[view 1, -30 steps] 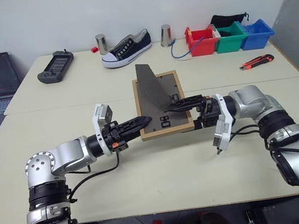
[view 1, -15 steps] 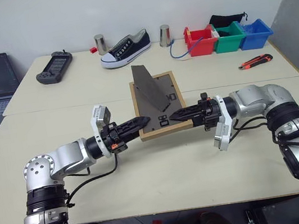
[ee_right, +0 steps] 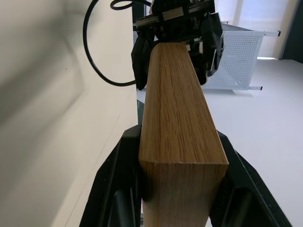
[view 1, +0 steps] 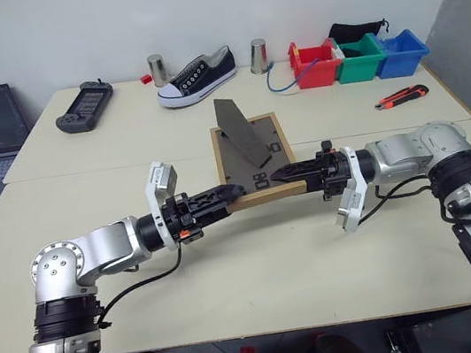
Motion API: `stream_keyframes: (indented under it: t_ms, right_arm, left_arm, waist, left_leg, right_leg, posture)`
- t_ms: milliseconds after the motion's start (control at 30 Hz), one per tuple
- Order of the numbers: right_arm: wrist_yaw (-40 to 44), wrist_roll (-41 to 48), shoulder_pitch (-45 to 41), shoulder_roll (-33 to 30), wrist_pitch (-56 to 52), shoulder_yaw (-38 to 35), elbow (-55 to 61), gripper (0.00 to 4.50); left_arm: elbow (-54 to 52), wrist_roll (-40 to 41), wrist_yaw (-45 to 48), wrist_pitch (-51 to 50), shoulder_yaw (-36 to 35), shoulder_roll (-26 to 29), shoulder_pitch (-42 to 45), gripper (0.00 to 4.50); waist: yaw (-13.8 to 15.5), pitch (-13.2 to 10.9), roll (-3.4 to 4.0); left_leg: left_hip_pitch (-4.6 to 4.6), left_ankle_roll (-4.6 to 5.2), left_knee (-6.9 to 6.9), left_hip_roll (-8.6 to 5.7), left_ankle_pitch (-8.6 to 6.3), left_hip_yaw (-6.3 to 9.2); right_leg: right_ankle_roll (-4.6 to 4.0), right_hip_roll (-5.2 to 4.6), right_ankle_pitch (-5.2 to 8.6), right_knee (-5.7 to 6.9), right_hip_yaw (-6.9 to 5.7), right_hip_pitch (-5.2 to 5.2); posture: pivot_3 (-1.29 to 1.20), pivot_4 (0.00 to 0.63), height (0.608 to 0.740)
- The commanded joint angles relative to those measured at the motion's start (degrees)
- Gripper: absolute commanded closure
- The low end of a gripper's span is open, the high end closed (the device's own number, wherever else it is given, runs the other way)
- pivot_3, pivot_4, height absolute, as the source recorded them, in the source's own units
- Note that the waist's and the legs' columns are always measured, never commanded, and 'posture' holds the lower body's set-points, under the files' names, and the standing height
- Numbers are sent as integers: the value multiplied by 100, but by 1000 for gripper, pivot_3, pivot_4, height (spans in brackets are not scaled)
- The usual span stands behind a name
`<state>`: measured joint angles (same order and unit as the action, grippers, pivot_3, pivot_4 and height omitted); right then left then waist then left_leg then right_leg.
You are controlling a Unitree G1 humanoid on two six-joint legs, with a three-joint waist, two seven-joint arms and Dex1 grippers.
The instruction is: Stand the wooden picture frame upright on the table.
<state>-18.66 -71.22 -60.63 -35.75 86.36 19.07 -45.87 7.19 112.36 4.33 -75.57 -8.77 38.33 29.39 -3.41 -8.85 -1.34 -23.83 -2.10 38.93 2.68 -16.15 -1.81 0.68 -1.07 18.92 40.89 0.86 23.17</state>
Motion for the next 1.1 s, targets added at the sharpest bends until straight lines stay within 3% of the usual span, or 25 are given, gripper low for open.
stream_keyframes:
  t_ms: [33, 100, 233, 367, 533, 600, 633, 667, 733, 800, 833, 933, 1033, 1100]
  right_arm:
    - [-743, -73, -288, -165, -239, 224, 18, 3046]
    - [-942, -97, -345, -238, -297, 398, -68, 3046]
    - [-1031, 29, -493, -353, -335, 698, -480, 3046]
    - [-259, 1018, -852, -217, -196, 696, -1557, 3046]
    - [1711, 2802, -1342, 388, 117, 234, -3407, 3046]
    - [3441, 3389, -1782, 880, -24, -1060, -4726, 3046]
    - [5182, 4934, -1405, 1152, -1211, -1304, -3825, 3046]
    - [5888, 4721, -1799, 1209, -1174, -2122, -4752, 3046]
    - [8042, 6802, -1312, 1626, -3242, -2353, -2882, 3046]
    - [9247, 8094, -968, 1861, -5628, -2471, -1216, 3046]
    - [9624, 8437, -903, 1843, -6852, -2447, -622, 3046]
    - [9452, 9223, -945, 1741, -9912, -2503, 441, 3046]
    - [9356, 9712, -901, 1637, -11450, -2553, 933, 3046]
    - [9454, 9791, -728, 1607, -11772, -2483, 1037, 3046]
  left_arm:
    - [-276, 64, 264, 113, -147, 268, 140, 529]
    - [-359, 43, 381, 169, -240, 433, 190, 154]
    - [-514, -52, 512, 376, -412, 734, 384, 47]
    - [-1441, -999, 1186, 384, -708, 1268, 285, 47]
    - [-2528, -2058, 1809, 751, -1108, 1684, -282, 47]
    - [-2839, -2514, 1975, 1019, -1282, 1760, -537, 47]
    - [-2914, -2757, 2007, 1163, -1340, 1774, -635, 47]
    - [-2956, -2925, 2039, 1260, -1371, 1779, -699, 47]
    - [-2859, -2998, 2032, 1362, -1543, 1735, -836, 47]
    - [-2785, -3117, 2097, 1459, -1679, 1701, -991, 47]
    - [-2819, -3269, 2169, 1548, -1742, 1691, -1108, 47]
    - [-2982, -3619, 2371, 1714, -1855, 1710, -1454, 47]
    - [-3050, -3621, 2396, 1776, -1976, 1642, -1660, 47]
    - [-3128, -3617, 2369, 1821, -2028, 1570, -1793, 47]
  waist:
    - [1, 0, 0]
    - [4, 0, 0]
    - [16, 0, 0]
    - [-24, -1, -1]
    - [-153, -1, -1]
    - [-209, -2, -1]
    - [-224, -2, -1]
    - [-233, -2, -1]
    - [-253, -7, 7]
    - [-222, -8, 9]
    - [-171, -11, 14]
    - [-120, -21, 32]
    - [1, -21, 31]
    - [62, -21, 30]
  left_leg:
    - [0, 0, 0, 0, 0, -1]
    - [-1, 0, 0, 0, 0, -1]
    - [-2, 0, -1, -2, 0, -1]
    - [-3, 0, -6, -2, 0, -5]
    - [-2, 0, -13, 1, 0, -5]
    - [-1, 0, -17, 2, 0, -4]
    - [-1, 0, -17, 2, 0, -4]
    - [-2, 0, -17, 4, 0, -1]
    - [6, 1, -10, 8, 0, 4]
    - [8, 1, -11, 10, 0, 21]
    - [7, 1, -10, 10, -1, 30]
    - [-4, 2, -12, 3, -1, 36]
    - [-16, 2, -10, 1, -1, 36]
    - [-18, 3, -11, -2, -2, 32]
  right_leg:
    - [0, 0, 0, 0, 1, 0]
    - [0, 0, 0, -2, 1, 0]
    - [0, 0, 0, -4, 2, 0]
    - [0, 1, 0, -11, 5, 0]
    - [0, 2, 0, -15, 5, -5]
    - [0, 5, 0, -17, 5, -7]
    - [0, 6, 0, -18, 4, -7]
    - [0, 8, 0, -15, 2, -7]
    - [0, 12, 0, -18, 1, -21]
    - [0, 11, 0, 1, -6, -29]
    - [0, 10, 0, 4, -12, -30]
    - [0, 2, 0, 3, -17, -24]
    - [0, 0, 0, 3, -20, -9]
    - [-1, -1, 0, -4, -17, -8]
  posture:
    - [0, 150, 740]
    - [0, 150, 740]
    - [0, 150, 740]
    - [0, 150, 740]
    - [0, 150, 740]
    - [0, 150, 740]
    - [0, 150, 740]
    - [0, 150, 740]
    - [0, 150, 740]
    - [0, 150, 740]
    - [0, 150, 740]
    - [0, 150, 740]
    - [0, 150, 740]
    - [0, 150, 740]
